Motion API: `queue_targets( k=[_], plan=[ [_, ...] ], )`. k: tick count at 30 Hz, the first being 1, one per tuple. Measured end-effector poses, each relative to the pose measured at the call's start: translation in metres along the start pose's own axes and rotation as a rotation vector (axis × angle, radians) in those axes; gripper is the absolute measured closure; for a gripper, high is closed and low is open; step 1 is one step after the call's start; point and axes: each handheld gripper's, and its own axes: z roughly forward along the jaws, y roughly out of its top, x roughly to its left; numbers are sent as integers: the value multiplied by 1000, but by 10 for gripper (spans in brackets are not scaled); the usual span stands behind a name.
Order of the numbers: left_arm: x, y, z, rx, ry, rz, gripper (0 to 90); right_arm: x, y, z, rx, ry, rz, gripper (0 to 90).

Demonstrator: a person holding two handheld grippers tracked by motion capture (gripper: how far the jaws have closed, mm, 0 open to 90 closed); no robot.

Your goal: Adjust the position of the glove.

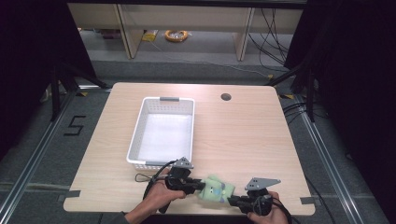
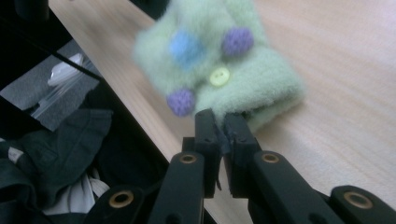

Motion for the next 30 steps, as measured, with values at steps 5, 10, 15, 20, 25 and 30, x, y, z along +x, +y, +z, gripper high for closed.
queue_targets(
  k=[5, 10, 15, 20, 25, 30],
  plan=[
    [3, -2, 2, 8, 10, -1, 763, 1, -1, 3, 17, 4, -1, 840],
    [3, -6, 1, 20, 6, -11, 730, -2, -1, 2, 11, -5, 4, 791],
    [2, -10, -2, 18, -5, -49, 683, -5, 0, 1, -6, -2, 15, 652],
    [0, -14, -6, 7, -13, -95, 605, -14, 3, -14, -113, -62, 60, 586],
    [1, -14, -6, 25, 9, -127, 565, -13, 5, -10, -115, -55, 158, 514],
    [2, -15, 1, 40, 12, -167, 549, -13, 17, 7, -57, -69, 153, 509]
  ],
)
